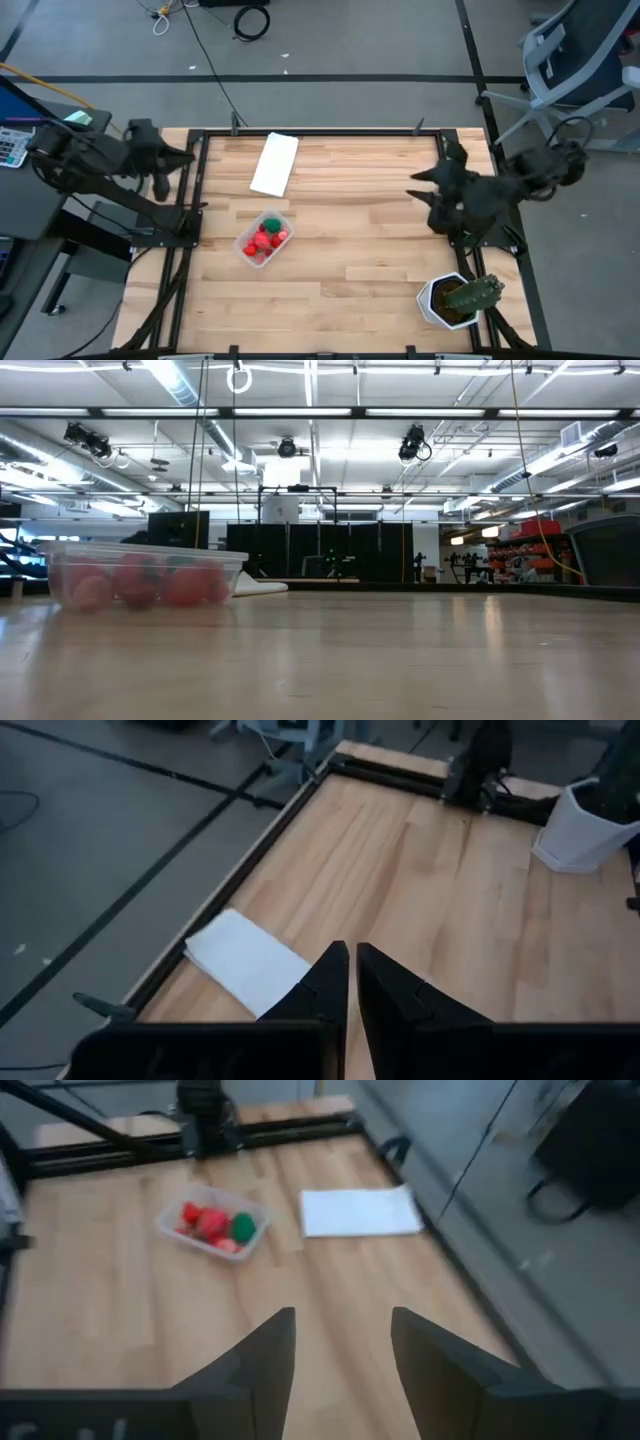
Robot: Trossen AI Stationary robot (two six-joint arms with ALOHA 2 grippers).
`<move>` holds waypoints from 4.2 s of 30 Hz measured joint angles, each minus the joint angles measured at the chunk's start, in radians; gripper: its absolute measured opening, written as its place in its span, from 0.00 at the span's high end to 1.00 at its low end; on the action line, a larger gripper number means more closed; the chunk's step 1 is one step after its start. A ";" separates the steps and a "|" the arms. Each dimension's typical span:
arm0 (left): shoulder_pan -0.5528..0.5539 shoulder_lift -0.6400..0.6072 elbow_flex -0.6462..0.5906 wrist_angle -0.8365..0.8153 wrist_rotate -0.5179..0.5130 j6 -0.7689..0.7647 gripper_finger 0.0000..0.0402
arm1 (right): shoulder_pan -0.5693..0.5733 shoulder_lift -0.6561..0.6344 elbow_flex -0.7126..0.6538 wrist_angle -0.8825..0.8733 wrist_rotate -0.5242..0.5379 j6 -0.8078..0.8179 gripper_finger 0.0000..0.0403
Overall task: Pick and placing Produce into tupperware
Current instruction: Return to Home Position
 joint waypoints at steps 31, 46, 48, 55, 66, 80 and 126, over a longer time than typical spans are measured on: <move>0.275 -0.351 -1.224 1.786 0.238 0.500 0.93 | -0.413 -0.797 -1.354 1.374 -0.599 -0.365 0.56; 0.317 -0.575 -1.479 1.871 0.437 0.395 0.92 | -0.448 -0.810 -1.643 1.756 -0.612 -0.334 0.56; 0.318 -0.585 -1.557 1.979 0.436 0.401 0.93 | -0.448 -0.810 -1.656 1.744 -0.611 -0.315 0.56; 0.342 -0.587 -1.656 2.137 0.411 0.440 0.94 | -0.447 -0.810 -1.656 1.595 -0.607 -0.198 0.56; 0.341 -0.586 -1.656 1.963 0.364 0.404 0.96 | -0.447 -0.810 -1.656 1.553 -0.531 -0.215 0.56; 0.341 -0.584 -1.657 1.748 0.321 0.419 0.93 | -0.447 -0.808 -1.653 1.458 -0.536 -0.204 0.56; 0.332 -0.867 -1.658 1.755 0.321 0.422 0.91 | -0.446 -1.007 -1.646 1.459 -0.536 -0.205 0.56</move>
